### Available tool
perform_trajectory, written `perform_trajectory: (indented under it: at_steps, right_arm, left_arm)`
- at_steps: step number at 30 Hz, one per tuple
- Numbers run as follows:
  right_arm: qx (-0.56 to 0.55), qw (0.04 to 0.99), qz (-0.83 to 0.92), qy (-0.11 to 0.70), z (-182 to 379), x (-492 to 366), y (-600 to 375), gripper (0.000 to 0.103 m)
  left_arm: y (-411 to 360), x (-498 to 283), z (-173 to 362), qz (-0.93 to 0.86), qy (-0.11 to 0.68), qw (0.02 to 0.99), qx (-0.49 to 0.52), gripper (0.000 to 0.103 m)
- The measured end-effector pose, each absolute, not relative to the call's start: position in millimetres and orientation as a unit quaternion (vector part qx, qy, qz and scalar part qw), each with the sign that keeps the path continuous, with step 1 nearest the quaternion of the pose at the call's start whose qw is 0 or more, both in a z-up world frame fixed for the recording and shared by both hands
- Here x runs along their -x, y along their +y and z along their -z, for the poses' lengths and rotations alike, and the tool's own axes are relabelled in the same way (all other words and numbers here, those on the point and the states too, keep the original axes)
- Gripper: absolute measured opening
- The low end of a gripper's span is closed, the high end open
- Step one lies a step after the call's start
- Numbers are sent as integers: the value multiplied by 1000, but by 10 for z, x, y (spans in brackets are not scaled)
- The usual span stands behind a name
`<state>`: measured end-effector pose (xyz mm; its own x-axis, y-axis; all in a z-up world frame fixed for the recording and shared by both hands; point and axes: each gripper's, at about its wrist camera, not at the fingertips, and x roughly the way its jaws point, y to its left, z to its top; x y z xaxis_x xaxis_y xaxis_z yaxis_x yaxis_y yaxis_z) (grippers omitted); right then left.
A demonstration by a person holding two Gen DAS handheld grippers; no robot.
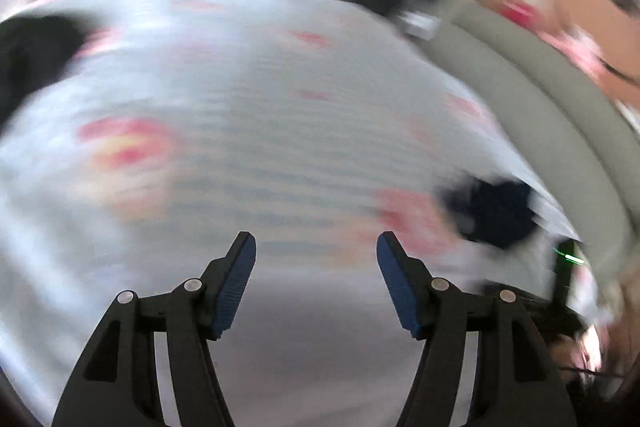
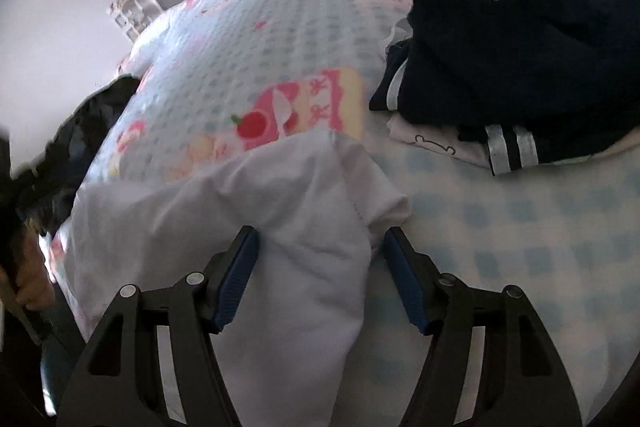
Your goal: Fold clothes
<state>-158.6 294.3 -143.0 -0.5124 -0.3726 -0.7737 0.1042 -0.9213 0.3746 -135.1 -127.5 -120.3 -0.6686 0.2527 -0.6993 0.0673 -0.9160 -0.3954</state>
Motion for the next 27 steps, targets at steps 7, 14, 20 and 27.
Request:
perform_trajectory:
  at_steps: [7,14,20,27]
  right_arm:
    - [-479,146,851,-158,1559,1765,2907,62]
    - [-438,156,870,-163,1221,1511,2910,13]
    - [-518,133,825,-185,1645,1628,3077,24]
    - [-426,62,893,-130,1027,1420,3036,41]
  left_arm:
    - [-1408,1396,1644,-858,-251,91,439,66]
    - [-1504,1347,1485,-883,-203,9,422,11]
    - [-1703,1271,1489,-877,-228,-10,423,11]
    - [-939,1230,989,-921,-98,68,372,73]
